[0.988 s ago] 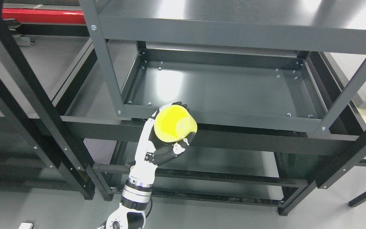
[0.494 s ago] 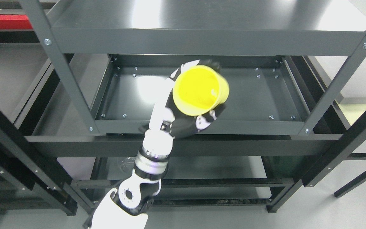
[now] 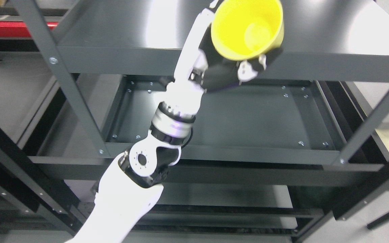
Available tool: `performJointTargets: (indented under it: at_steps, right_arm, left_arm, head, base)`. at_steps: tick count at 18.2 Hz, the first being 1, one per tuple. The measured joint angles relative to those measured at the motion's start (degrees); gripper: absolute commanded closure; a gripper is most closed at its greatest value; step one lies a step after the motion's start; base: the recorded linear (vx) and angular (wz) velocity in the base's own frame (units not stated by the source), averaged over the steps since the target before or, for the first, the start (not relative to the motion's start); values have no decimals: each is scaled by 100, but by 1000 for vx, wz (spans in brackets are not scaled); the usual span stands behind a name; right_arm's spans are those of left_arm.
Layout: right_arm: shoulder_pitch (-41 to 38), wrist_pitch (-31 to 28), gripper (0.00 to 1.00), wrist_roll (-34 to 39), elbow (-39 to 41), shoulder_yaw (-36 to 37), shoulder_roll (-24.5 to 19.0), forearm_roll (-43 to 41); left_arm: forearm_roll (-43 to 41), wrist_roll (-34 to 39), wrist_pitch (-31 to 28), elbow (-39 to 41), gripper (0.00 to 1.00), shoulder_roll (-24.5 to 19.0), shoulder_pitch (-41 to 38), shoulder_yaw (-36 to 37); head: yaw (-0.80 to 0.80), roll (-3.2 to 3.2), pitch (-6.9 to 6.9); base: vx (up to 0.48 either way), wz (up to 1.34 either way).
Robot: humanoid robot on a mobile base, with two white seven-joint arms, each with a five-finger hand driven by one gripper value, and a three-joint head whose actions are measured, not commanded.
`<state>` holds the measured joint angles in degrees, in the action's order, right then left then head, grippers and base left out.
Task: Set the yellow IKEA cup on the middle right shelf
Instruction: 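Raise the cup with the left hand up onto the upper shelf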
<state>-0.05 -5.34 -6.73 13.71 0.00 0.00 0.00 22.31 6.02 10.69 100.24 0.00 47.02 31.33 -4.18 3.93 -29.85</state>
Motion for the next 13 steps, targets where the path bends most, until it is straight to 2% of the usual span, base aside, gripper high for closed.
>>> performJointTargets:
  at_steps: [2,4,6,13]
  right_arm:
    - [10,6,1,-1,2,0,0,0]
    - [7,15,1,-2,1,0,0,0]
    - [6,30,1,-7,1,0,0,0]
    - [3,9,1,-16,0,0,0,0]
  left_arm:
    - [344,427,-803,23,100,0,383,18]
    - [1052,1109,-1999,50,100,0,921,25]
    - [1594,1585,-2787,34,100,0,1274,37]
    - [3310,2026,-4209,-350,100,1,2360,144]
  head:
    - [0,0,1]
    - [0,0,0]
    - [0,0,1]
    - [0,0,0]
  base:
    - [173,314]
    - [50,244]
    - [17,97]
    - [-42,-84]
